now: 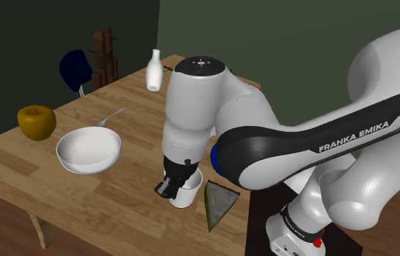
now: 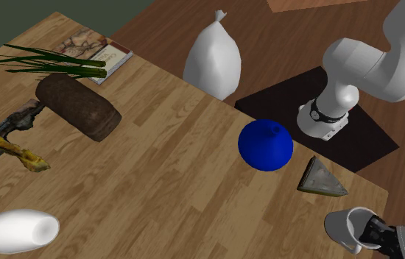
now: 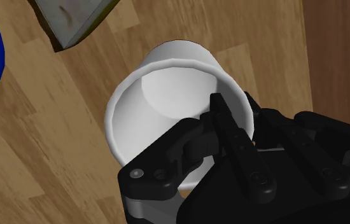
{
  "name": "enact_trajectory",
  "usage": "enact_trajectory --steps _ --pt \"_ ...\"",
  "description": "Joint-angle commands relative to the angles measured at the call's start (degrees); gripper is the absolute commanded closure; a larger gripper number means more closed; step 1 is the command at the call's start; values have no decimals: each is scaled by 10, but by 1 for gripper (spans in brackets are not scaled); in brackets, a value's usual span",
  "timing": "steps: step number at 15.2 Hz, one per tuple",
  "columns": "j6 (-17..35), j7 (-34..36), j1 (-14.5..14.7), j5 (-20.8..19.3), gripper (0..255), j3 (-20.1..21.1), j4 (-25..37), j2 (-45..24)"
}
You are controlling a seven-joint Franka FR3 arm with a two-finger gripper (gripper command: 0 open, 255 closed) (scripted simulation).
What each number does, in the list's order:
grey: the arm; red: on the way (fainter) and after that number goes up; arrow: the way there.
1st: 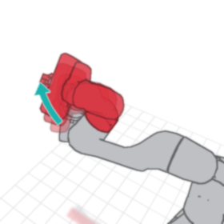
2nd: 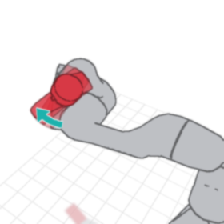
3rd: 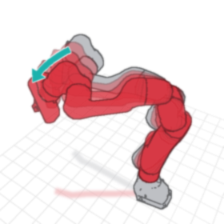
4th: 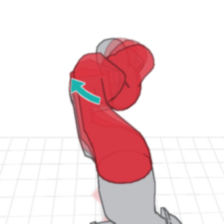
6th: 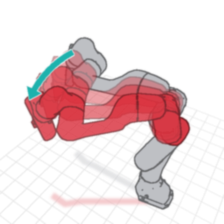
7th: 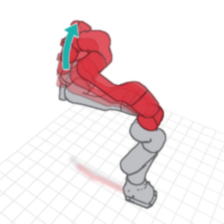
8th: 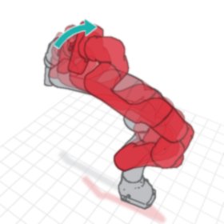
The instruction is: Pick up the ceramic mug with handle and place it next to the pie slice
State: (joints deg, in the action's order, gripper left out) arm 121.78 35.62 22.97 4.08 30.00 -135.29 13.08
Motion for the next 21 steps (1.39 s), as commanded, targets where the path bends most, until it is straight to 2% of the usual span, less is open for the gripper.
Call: enact_trajectory --steps 1,16,21 --pt "16 5 0 -3 255 4 -9 -8" --pt "139 50 -9 -54 255 20 -58 -92" --pt "139 50 -9 -54 255 20 -58 -92"
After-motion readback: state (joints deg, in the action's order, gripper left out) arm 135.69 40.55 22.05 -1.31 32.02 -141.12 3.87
